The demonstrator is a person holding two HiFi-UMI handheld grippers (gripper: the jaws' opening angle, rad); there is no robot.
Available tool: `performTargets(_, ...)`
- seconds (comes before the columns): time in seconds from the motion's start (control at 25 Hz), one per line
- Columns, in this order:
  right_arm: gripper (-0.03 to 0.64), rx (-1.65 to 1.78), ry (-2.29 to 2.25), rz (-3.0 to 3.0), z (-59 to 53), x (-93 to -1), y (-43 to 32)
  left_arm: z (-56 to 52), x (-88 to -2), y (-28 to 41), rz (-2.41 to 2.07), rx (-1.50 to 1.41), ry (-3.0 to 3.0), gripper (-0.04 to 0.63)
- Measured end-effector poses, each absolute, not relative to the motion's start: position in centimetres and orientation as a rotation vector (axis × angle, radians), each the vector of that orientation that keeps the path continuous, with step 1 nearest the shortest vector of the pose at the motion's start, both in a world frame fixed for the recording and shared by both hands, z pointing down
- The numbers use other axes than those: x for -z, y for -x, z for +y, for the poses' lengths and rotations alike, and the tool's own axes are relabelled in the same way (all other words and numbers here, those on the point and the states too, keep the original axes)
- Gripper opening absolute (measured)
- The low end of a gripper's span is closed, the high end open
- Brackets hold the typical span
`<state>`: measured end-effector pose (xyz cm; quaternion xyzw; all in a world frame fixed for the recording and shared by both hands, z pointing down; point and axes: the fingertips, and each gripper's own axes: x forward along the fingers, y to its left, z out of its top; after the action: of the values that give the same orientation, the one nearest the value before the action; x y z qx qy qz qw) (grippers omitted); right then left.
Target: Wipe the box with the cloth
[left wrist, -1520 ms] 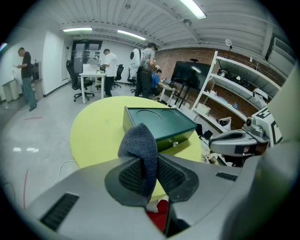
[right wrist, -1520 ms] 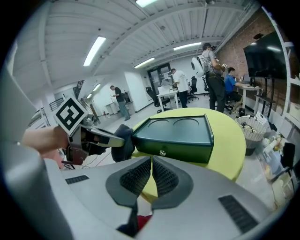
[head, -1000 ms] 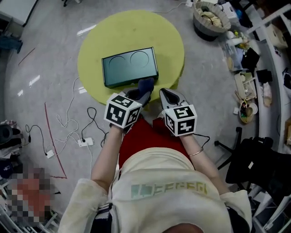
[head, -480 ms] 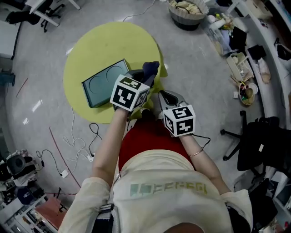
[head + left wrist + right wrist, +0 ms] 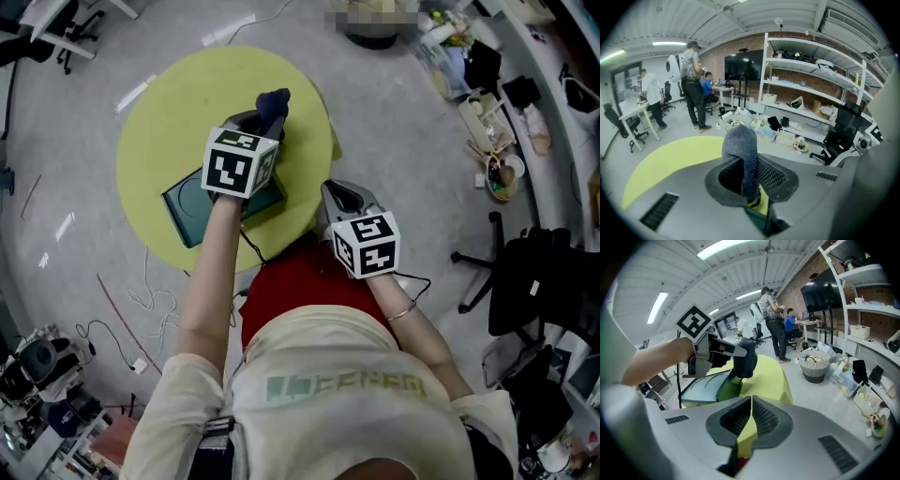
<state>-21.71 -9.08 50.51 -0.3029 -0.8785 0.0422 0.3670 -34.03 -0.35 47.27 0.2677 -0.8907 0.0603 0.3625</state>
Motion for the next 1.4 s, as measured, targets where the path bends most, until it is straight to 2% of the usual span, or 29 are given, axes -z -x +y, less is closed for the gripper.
performTargets(0.32, 0.038, -0.100, 0.796, -2.217, -6.1, -51.8, 23.8, 3.4, -49.1, 36.3, -2.275, -0.140, -0.642, 0.066)
performTargets(0.72, 0.038, -0.079, 0.831, -2.197, -4.4, -52.1, 23.6, 2.7, -50.7, 33.2, -2.151, -0.220, -0.744, 0.066)
performTargets(1.4, 0.038, -0.045, 0.885, -2.192, -6.8, -51.5, 19.3, -1.2, -50.5, 25.9, -2.141, -0.176, -0.760, 0.066)
